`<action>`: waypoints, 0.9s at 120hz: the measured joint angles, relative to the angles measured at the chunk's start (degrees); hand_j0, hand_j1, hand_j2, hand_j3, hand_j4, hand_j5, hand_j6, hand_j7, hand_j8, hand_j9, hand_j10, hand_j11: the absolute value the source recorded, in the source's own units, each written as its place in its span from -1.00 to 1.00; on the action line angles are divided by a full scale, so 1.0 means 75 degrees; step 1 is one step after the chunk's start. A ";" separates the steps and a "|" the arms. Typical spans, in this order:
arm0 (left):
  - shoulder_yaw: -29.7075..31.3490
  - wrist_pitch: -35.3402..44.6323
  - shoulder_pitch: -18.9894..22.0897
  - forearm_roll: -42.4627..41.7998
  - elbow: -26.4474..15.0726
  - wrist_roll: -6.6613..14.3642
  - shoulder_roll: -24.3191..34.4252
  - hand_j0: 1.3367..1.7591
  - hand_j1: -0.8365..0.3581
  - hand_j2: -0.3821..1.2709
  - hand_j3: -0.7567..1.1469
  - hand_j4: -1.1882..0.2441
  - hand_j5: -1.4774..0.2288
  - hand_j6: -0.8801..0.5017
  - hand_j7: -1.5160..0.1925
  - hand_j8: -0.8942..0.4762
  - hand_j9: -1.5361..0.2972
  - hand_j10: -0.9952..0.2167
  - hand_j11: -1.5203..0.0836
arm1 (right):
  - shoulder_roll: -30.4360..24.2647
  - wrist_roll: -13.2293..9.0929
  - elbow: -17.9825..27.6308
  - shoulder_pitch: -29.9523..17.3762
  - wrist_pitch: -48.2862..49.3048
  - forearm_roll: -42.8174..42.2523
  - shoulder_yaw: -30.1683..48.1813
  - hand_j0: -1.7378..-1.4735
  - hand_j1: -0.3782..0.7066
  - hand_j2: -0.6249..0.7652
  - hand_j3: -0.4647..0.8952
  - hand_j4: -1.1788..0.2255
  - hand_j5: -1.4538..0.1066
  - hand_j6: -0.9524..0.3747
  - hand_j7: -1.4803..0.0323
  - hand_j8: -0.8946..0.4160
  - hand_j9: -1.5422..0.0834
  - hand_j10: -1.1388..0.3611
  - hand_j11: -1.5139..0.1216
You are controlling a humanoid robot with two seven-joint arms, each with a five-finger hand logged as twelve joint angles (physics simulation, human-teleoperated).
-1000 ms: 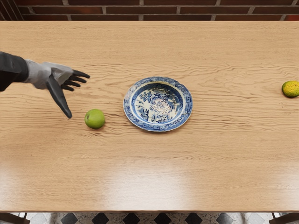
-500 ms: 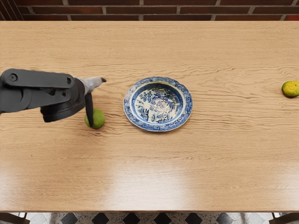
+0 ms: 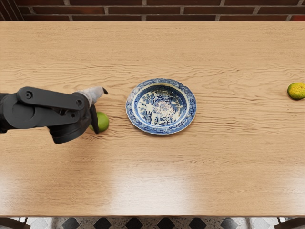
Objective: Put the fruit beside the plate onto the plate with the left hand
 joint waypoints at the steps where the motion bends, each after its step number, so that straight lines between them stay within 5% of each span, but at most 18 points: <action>1: 0.0000 0.0005 0.0005 -0.0001 -0.0008 0.0000 -0.0013 0.52 0.68 -0.51 -0.20 0.43 0.48 0.04 0.53 0.07 0.44 0.37 0.63 | 0.0000 0.0000 0.0000 0.0000 0.0000 0.0000 0.0000 -0.40 -0.90 -0.11 -0.32 0.65 0.83 0.41 0.93 0.34 0.87 0.49 0.82; 61: 0.0052 0.0122 0.0037 -0.0049 -0.0098 -0.0003 0.0011 0.51 0.13 -0.44 -0.20 0.02 0.02 -0.39 0.06 -0.36 0.01 -0.11 0.14 | 0.0000 0.0000 -0.0003 0.0000 0.0000 0.0000 -0.0001 -0.40 -0.90 -0.11 -0.32 0.65 0.83 0.41 0.93 0.34 0.87 0.49 0.82; 108: -0.0083 0.0116 -0.0124 -0.0111 -0.0067 -0.0002 0.0064 0.51 0.02 -0.14 -0.20 -0.15 -0.18 -0.42 -0.13 -0.30 -0.17 -0.28 -0.07 | 0.0000 0.0000 -0.0004 0.0000 0.0000 0.0000 -0.0001 -0.40 -0.90 -0.11 -0.32 0.65 0.83 0.41 0.93 0.34 0.87 0.49 0.82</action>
